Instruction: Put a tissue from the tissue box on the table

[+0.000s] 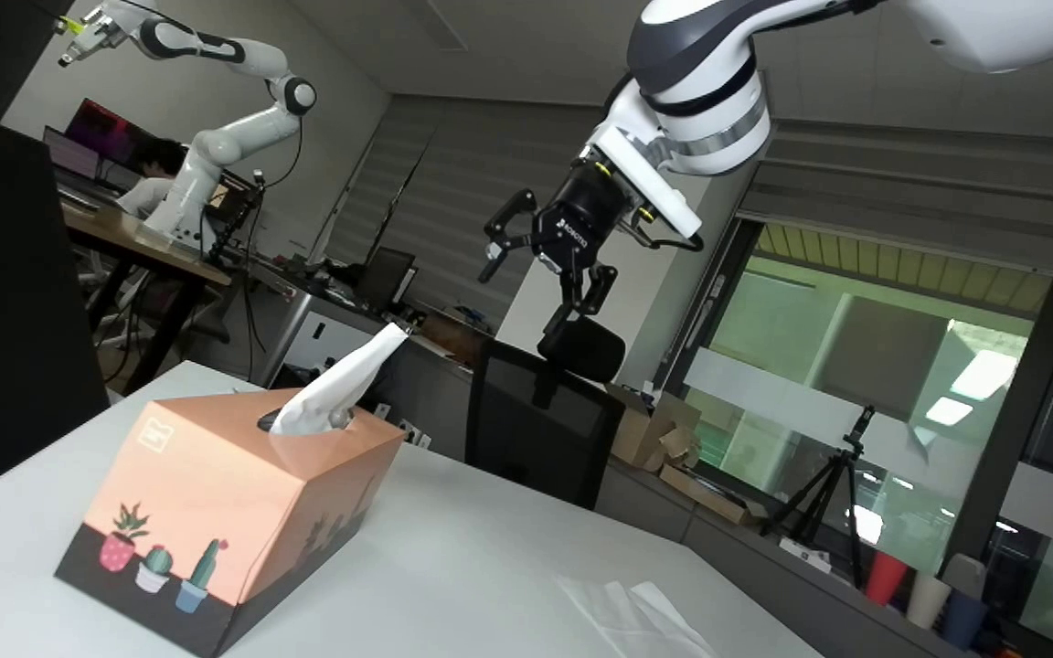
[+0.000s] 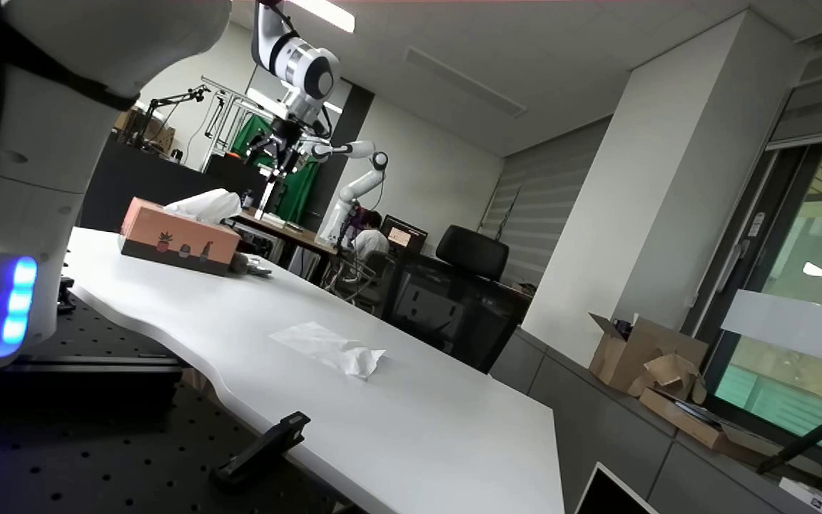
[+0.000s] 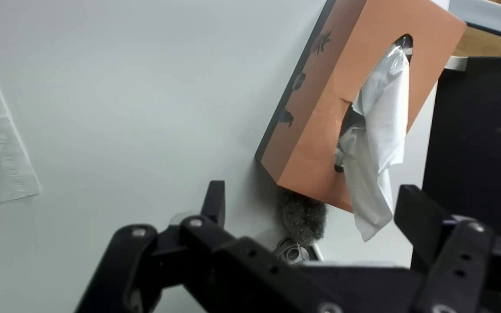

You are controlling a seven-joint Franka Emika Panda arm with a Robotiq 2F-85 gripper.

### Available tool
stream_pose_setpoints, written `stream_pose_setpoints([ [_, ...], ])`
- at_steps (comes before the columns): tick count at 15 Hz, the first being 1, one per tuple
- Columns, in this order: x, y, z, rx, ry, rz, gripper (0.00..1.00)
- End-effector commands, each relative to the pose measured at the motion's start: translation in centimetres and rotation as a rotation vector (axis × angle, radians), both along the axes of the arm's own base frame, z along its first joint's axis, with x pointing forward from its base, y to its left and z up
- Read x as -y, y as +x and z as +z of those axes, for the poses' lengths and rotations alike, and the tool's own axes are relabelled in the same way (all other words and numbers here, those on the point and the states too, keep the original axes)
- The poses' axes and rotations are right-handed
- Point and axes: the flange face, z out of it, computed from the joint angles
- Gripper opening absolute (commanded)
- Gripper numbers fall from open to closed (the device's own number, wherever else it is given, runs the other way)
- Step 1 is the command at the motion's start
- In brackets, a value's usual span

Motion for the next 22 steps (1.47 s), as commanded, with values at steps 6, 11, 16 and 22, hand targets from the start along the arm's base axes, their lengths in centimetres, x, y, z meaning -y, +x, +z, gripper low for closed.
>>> stream_pose_setpoints([
  [6, -3.5, 5.8, -5.9, -0.081, 0.193, -0.113, 1.0],
  [11, -7.8, 6.2, -9.0, -0.14, 0.325, -0.088, 1.0],
  [16, -9.8, 5.7, -10.4, -0.229, 0.272, -0.037, 0.6],
  [22, -10.1, 6.0, -9.2, -0.235, 0.235, 0.001, 0.19],
])
